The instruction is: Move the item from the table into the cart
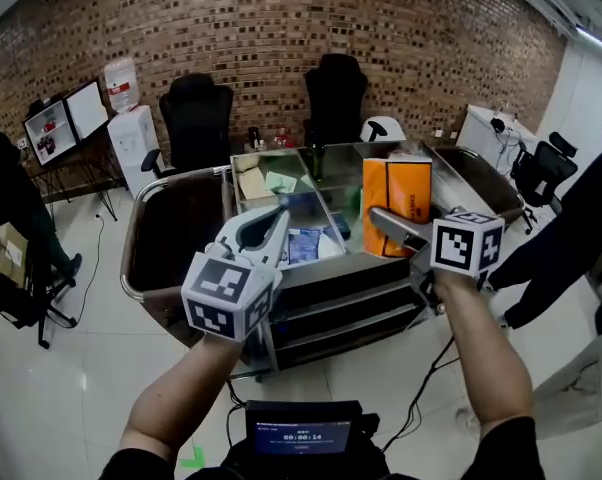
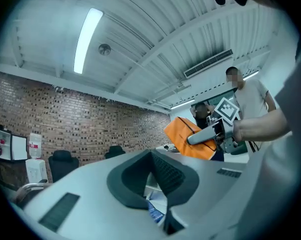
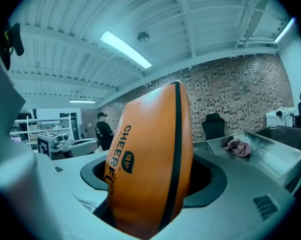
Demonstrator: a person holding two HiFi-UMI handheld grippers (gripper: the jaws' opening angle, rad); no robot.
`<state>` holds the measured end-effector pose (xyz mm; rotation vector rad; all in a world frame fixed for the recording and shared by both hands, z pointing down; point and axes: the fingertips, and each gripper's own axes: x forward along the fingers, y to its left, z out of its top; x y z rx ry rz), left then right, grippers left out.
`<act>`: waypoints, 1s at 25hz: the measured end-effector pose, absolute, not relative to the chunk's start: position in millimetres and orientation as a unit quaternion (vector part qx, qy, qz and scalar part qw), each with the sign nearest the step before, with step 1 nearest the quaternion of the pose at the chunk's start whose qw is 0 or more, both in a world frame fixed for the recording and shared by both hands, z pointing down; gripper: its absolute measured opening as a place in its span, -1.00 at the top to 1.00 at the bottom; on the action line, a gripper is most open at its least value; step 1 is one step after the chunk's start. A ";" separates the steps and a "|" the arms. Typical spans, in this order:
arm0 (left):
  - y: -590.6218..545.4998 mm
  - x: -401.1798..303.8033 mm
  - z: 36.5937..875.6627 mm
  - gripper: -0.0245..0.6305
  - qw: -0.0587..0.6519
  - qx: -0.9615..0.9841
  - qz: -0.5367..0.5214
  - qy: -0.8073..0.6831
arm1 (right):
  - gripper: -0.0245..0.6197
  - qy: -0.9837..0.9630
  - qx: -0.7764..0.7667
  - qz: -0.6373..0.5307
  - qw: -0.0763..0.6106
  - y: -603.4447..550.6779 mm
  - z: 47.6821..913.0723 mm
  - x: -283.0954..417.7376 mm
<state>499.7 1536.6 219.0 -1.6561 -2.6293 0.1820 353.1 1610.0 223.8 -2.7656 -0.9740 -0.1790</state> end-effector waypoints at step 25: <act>1913.3 562.2 247.3 0.91 0.054 -0.607 -0.023 -0.793 | -0.15 -0.324 -0.891 -0.238 0.212 2088.1 311.4 430.0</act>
